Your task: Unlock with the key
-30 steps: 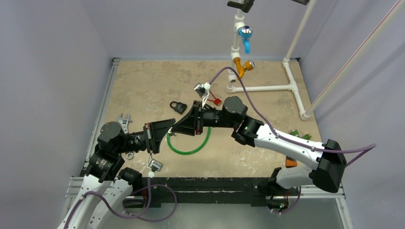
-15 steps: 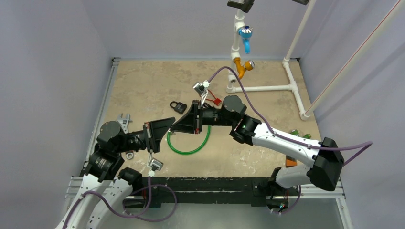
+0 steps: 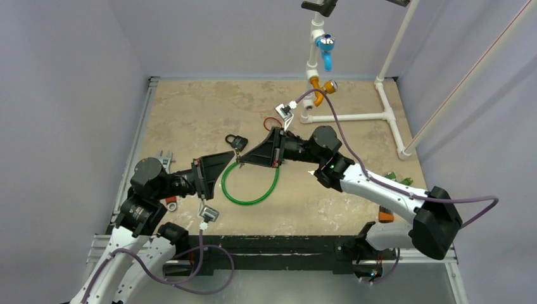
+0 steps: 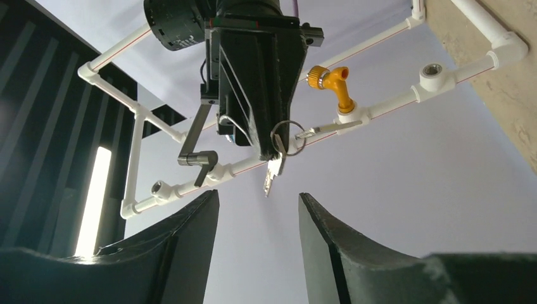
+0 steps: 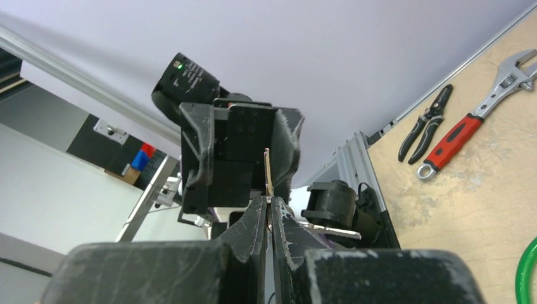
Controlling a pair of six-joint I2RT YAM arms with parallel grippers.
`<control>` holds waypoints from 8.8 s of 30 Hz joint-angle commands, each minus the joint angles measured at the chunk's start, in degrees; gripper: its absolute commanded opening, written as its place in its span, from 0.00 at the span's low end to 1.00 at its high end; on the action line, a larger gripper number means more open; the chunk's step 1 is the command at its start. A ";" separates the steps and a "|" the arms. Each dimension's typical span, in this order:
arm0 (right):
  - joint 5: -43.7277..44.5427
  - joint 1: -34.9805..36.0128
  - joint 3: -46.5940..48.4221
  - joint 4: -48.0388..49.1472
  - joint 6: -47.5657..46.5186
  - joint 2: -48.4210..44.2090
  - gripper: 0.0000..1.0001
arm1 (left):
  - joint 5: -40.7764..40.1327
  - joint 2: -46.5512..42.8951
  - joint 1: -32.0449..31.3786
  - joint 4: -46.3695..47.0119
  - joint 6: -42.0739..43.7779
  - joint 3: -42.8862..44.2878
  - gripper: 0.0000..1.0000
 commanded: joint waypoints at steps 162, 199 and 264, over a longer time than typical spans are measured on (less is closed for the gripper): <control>6.36 -18.65 18.14 -71.48 -30.13 -33.61 0.00 | -29.61 94.53 -15.08 -28.67 -64.60 53.69 0.52; 1.55 -18.72 24.05 -71.64 -36.28 -25.69 0.00 | -25.93 45.92 -18.67 -37.08 -56.13 33.15 0.00; 5.54 -4.48 22.89 -85.48 -44.09 -4.41 0.00 | -45.93 29.97 -35.10 -6.06 -55.30 11.20 0.00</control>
